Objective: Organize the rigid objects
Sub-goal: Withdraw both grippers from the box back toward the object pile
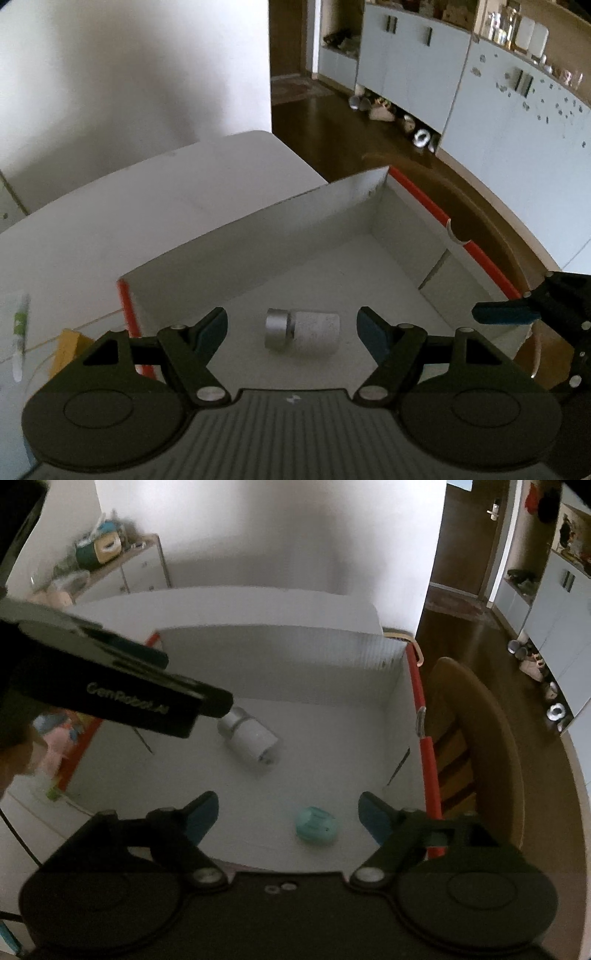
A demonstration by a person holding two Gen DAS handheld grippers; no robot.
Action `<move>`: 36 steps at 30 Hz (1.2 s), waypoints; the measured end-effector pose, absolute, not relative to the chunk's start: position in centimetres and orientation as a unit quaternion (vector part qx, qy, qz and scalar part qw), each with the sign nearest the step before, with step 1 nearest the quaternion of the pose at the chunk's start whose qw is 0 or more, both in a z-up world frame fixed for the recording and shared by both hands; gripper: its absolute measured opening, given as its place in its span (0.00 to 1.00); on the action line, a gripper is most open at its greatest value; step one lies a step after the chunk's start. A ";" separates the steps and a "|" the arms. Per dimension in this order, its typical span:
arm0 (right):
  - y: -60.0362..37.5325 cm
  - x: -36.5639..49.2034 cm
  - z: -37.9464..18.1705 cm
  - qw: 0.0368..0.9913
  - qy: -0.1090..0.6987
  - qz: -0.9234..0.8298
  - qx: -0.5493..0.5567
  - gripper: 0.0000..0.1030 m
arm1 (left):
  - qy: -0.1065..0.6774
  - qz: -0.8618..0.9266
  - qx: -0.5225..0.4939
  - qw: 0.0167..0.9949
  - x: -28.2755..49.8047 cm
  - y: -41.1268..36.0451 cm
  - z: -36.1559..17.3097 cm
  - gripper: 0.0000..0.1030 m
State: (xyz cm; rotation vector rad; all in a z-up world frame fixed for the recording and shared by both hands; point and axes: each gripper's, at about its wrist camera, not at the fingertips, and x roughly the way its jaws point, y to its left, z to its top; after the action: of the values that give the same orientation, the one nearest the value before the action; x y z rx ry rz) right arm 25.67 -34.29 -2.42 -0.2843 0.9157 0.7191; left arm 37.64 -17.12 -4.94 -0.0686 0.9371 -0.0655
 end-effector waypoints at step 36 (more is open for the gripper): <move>-26.0 16.2 -1.6 0.884 0.352 0.307 0.018 1.00 | 0.296 -0.067 -0.060 0.951 18.6 -2.7 -2.8 0.84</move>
State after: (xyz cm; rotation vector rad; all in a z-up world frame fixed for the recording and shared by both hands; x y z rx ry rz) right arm 16.19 -25.96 -1.56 0.0373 0.7318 0.6389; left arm 18.56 -2.72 -2.77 -0.1222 0.6029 -0.1359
